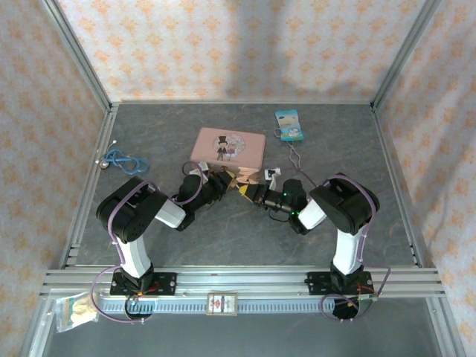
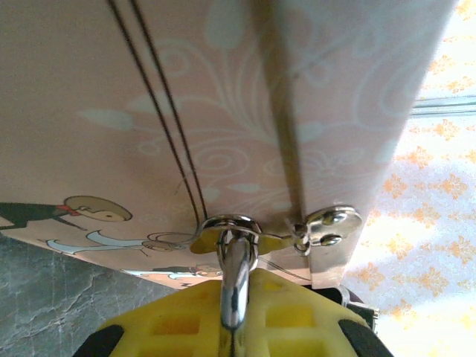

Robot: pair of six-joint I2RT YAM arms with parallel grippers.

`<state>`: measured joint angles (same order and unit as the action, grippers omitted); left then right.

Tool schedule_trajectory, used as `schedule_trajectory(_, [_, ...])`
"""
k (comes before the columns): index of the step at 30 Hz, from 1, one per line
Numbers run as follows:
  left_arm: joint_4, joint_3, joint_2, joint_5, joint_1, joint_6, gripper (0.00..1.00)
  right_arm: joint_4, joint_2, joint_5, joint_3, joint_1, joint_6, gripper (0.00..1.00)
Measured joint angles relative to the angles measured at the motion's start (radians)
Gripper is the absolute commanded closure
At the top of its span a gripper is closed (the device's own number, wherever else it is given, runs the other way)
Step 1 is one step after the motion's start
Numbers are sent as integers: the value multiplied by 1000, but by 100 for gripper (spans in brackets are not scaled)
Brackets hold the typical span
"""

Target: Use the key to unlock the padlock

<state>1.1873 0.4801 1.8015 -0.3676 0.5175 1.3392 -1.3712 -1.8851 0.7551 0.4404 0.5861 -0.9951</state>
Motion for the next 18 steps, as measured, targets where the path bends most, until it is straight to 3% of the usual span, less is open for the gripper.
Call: schedule_trajectory(18, [38,-12,0,8,19,8,100,0,4,-19,-18,29,0,100])
